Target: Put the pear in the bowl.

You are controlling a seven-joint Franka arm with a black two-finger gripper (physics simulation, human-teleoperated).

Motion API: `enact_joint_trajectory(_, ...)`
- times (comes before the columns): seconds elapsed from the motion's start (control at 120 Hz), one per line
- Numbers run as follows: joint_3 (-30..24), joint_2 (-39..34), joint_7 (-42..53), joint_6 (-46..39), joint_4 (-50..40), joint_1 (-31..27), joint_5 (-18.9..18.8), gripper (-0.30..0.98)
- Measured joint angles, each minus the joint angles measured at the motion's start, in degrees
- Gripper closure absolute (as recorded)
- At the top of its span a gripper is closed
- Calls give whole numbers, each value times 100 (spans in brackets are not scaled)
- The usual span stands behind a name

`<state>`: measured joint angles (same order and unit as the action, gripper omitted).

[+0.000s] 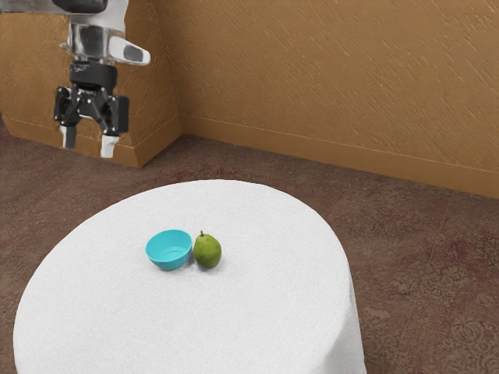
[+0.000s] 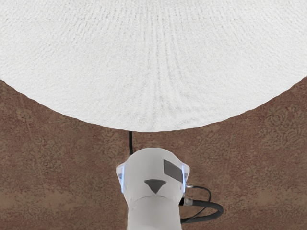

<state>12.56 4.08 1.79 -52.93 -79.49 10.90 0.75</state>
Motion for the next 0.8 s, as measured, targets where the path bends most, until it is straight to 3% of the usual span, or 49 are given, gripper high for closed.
enact_joint_trajectory(0.108,36,7,83,-1497,-227,-59,7,0)
enact_joint_trajectory(0.25,29,8,165,-2567,-260,-53,33,0)
enact_joint_trajectory(0.383,7,27,221,-3070,-288,-24,25,0)
enact_joint_trajectory(0.592,133,947,334,-3494,-353,-112,23,0)
enact_joint_trajectory(0.8,184,1731,913,-4131,-427,-494,582,0)
